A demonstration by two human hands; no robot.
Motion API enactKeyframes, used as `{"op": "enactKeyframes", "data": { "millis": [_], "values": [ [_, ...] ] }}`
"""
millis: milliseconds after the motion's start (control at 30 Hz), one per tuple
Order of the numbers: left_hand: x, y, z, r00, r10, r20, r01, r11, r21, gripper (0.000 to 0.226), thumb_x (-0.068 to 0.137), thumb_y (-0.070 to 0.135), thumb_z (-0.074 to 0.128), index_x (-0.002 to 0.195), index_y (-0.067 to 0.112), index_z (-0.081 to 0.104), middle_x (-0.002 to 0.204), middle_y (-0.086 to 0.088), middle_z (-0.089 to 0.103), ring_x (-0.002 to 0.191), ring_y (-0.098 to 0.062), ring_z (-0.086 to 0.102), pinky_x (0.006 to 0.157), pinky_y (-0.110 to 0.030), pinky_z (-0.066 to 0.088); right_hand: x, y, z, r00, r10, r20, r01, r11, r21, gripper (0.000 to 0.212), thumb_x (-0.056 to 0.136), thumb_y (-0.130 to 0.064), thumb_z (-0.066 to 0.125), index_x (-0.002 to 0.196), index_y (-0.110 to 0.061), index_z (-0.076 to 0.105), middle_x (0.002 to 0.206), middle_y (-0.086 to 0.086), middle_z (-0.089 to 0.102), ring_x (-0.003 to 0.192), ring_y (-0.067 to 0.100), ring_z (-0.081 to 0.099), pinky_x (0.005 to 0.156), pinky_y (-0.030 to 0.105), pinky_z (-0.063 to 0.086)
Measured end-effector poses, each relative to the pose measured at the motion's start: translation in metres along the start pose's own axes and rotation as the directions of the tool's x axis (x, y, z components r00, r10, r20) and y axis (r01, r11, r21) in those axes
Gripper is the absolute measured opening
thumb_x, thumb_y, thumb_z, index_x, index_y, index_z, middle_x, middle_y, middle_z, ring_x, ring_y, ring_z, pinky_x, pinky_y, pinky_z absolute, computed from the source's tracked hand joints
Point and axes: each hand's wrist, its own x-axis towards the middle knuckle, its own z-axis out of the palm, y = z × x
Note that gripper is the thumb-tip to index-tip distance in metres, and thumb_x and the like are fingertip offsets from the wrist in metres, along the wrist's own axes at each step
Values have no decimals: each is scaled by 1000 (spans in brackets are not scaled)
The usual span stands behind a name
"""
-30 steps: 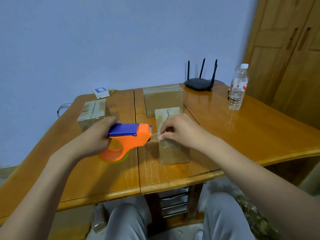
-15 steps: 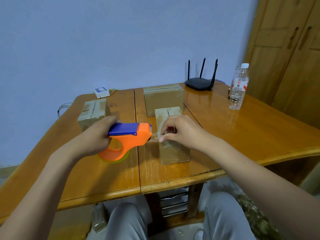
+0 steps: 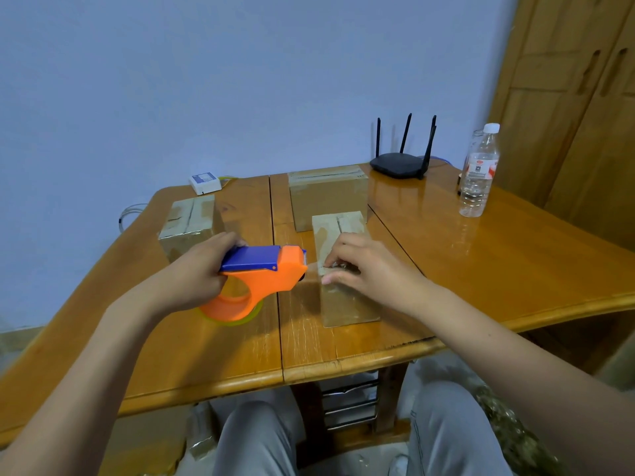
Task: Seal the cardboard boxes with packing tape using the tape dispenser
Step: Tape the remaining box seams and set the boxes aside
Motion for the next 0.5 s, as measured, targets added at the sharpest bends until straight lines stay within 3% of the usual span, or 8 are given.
{"op": "enactKeyframes", "data": {
  "millis": [133, 500],
  "values": [
    [0, -1, 0, 1000, 0, 3, 0, 1000, -3, 51, 79, -15, 50, 112, 23, 55, 104, 5, 59, 93, -6, 55, 71, -19, 39, -4, 0, 1, 1000, -23, -9, 23, 1000, -17, 37, 89, -45, 64, 105, -13, 70, 102, -12, 54, 100, 5, 50, 90, 35, 50],
    [-1, 0, 1, 1000, -15, 15, 15, 1000, -4, 50, 80, -15, 51, 112, 24, 55, 102, 6, 59, 90, -7, 56, 69, -20, 39, -3, 2, -1, 999, -36, 14, 36, 999, -8, 25, 90, -27, 73, 108, -11, 72, 105, -7, 59, 102, 11, 57, 94, 37, 50]
  ]
}}
